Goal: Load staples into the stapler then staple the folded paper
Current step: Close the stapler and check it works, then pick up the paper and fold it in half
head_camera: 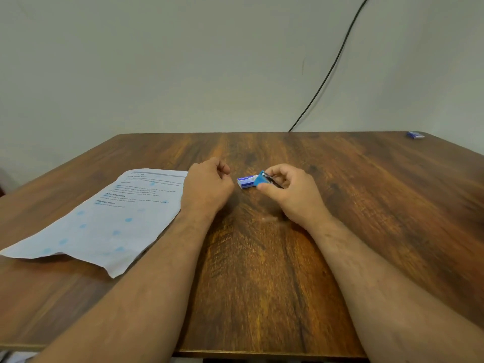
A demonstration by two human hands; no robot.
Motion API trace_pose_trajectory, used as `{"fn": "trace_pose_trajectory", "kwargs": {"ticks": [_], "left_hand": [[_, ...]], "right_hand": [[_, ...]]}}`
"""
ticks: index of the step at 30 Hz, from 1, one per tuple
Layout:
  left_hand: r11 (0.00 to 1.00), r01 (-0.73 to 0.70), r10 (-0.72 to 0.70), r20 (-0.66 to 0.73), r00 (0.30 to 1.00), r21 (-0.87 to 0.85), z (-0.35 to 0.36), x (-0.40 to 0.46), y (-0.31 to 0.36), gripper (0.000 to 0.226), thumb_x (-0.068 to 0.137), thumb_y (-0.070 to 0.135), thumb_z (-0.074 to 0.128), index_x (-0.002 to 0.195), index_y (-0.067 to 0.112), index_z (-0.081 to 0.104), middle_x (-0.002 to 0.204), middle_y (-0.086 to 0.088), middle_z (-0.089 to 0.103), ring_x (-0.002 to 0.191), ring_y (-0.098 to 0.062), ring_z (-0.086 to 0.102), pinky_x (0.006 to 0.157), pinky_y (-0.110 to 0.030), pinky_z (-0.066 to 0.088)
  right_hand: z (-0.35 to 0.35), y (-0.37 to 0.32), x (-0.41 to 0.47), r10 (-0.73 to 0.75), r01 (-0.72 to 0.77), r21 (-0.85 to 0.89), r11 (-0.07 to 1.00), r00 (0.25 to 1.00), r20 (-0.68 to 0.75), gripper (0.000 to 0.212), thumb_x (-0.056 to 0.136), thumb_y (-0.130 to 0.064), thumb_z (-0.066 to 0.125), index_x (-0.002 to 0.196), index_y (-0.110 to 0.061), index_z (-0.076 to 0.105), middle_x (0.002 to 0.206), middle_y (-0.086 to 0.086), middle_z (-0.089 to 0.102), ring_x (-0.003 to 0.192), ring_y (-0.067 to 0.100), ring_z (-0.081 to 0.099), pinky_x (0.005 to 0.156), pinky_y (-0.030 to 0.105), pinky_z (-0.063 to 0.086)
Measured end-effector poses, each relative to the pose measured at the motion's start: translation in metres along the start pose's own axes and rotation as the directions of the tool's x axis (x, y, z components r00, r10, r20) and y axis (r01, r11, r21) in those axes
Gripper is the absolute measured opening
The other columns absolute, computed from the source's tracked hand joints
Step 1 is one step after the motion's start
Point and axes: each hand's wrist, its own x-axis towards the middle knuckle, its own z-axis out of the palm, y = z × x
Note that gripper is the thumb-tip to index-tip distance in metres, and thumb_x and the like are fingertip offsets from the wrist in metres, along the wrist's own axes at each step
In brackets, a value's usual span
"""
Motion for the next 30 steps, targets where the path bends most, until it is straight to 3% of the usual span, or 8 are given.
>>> {"fn": "trace_pose_trajectory", "kwargs": {"ticks": [2, 5, 10, 16, 18, 23, 30], "left_hand": [[0.997, 0.027, -0.029, 0.015, 0.999, 0.078, -0.002, 0.0, -0.001, 0.023, 0.083, 0.008, 0.062, 0.098, 0.024, 0.07, 0.101, 0.001, 0.067, 0.106, -0.02, 0.057, 0.089, -0.041, 0.055], [0.986, 0.026, -0.034, 0.047, 0.998, 0.165, -0.003, -0.002, 0.0, 0.032, 0.08, 0.003, 0.061, 0.104, 0.022, 0.07, 0.113, -0.002, 0.063, 0.118, -0.023, 0.047, 0.093, -0.04, 0.05], [0.988, 0.029, -0.043, 0.087, 0.995, 0.154, 0.0, -0.004, 0.0, 0.03, 0.082, 0.003, 0.063, 0.102, 0.024, 0.07, 0.11, 0.0, 0.064, 0.107, -0.015, 0.045, 0.081, -0.03, 0.041], [0.991, 0.108, -0.117, 0.12, 0.986, 0.077, -0.005, -0.008, 0.001, 0.027, 0.082, 0.003, 0.067, 0.1, 0.024, 0.067, 0.106, 0.0, 0.066, 0.104, -0.017, 0.058, 0.088, -0.032, 0.053], [0.987, 0.156, -0.16, 0.106, 0.981, 0.04, -0.007, -0.012, 0.002, 0.027, 0.082, 0.003, 0.065, 0.098, 0.025, 0.066, 0.104, 0.0, 0.067, 0.099, -0.016, 0.06, 0.085, -0.031, 0.054], [0.982, 0.189, -0.19, 0.047, 0.981, 0.014, -0.02, -0.026, 0.008, 0.024, 0.081, 0.005, 0.062, 0.094, 0.025, 0.067, 0.098, 0.002, 0.069, 0.093, -0.017, 0.061, 0.074, -0.029, 0.046], [0.976, 0.195, -0.194, -0.02, 0.981, 0.097, -0.07, -0.019, 0.0, 0.022, 0.089, 0.003, 0.06, 0.097, 0.021, 0.068, 0.102, 0.0, 0.069, 0.098, -0.021, 0.063, 0.085, -0.035, 0.054]], "right_hand": [[0.002, 0.0, -0.001, -0.021, 0.026, -0.143, 0.989, 0.999, 0.038, 0.031, 0.077, -0.034, 0.082, 0.105, -0.026, 0.072, 0.095, -0.01, 0.071, 0.084, 0.006, 0.063, 0.076, 0.023, 0.049], [0.005, -0.001, 0.001, 0.012, 0.019, -0.276, 0.961, 0.994, 0.11, 0.042, 0.076, -0.037, 0.083, 0.116, -0.026, 0.073, 0.105, -0.007, 0.066, 0.097, 0.011, 0.059, 0.083, 0.029, 0.045], [0.007, 0.0, 0.002, 0.039, 0.054, -0.421, 0.906, 0.977, 0.209, 0.046, 0.085, -0.035, 0.074, 0.13, -0.029, 0.068, 0.123, -0.001, 0.066, 0.116, 0.02, 0.052, 0.094, 0.034, 0.042], [0.004, -0.008, -0.003, -0.047, 0.108, -0.425, 0.899, 0.987, 0.153, 0.044, 0.089, -0.041, 0.067, 0.132, -0.03, 0.066, 0.115, -0.005, 0.065, 0.106, 0.013, 0.044, 0.096, 0.039, 0.043], [0.002, -0.012, -0.006, -0.105, 0.159, -0.457, 0.875, 0.984, 0.141, 0.038, 0.09, -0.039, 0.066, 0.126, -0.028, 0.069, 0.113, -0.004, 0.067, 0.106, 0.014, 0.045, 0.094, 0.038, 0.043], [0.006, -0.028, -0.02, -0.211, 0.292, -0.504, 0.813, 0.954, 0.212, 0.028, 0.087, -0.031, 0.064, 0.111, -0.025, 0.076, 0.104, -0.003, 0.07, 0.104, 0.017, 0.05, 0.092, 0.04, 0.046], [0.039, -0.075, -0.022, -0.208, 0.354, -0.421, 0.835, 0.912, 0.353, 0.028, 0.091, -0.024, 0.058, 0.112, -0.023, 0.077, 0.111, -0.005, 0.072, 0.103, 0.015, 0.053, 0.092, 0.03, 0.048]]}}
